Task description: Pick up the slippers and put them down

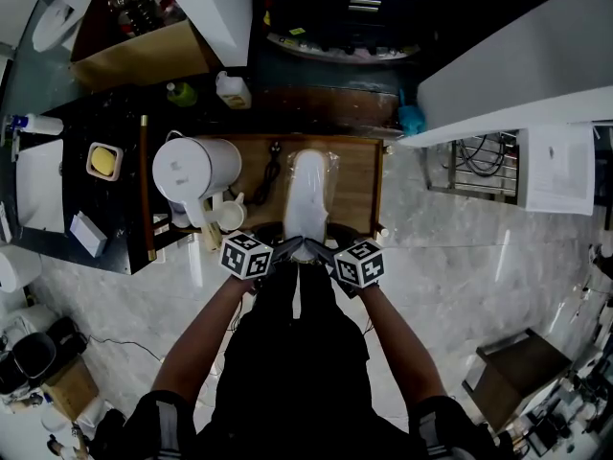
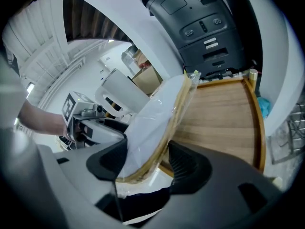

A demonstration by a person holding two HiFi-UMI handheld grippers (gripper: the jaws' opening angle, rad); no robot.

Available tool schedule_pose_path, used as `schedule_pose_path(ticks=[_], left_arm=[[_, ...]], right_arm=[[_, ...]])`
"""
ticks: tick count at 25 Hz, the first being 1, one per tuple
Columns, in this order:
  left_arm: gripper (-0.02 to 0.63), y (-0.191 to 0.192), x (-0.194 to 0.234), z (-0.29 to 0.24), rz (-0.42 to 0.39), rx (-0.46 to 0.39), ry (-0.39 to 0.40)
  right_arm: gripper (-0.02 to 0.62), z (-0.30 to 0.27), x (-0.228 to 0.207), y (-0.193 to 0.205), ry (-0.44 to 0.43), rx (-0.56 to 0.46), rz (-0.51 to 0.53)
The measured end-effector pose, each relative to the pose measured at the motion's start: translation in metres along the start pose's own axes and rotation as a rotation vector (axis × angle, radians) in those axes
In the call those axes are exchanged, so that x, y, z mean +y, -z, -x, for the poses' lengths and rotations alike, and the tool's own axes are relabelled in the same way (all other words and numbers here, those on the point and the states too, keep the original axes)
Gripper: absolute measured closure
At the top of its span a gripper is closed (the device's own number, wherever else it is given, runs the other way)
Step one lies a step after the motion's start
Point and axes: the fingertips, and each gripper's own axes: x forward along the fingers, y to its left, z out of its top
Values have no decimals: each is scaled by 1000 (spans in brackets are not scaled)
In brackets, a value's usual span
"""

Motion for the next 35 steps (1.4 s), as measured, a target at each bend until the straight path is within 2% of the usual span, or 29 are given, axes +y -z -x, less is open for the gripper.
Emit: schedule_pose_path(ticks=[13, 27, 35], left_arm=[[350, 7, 32, -31, 18, 75, -43], [351, 15, 62, -47, 102, 104, -80], [351, 22, 73, -50, 122, 105, -115]], right_arm=[[316, -32, -36, 15, 30, 115, 0], [316, -58, -53, 26, 79, 161, -39], [316, -63, -57, 29, 103, 162, -55]])
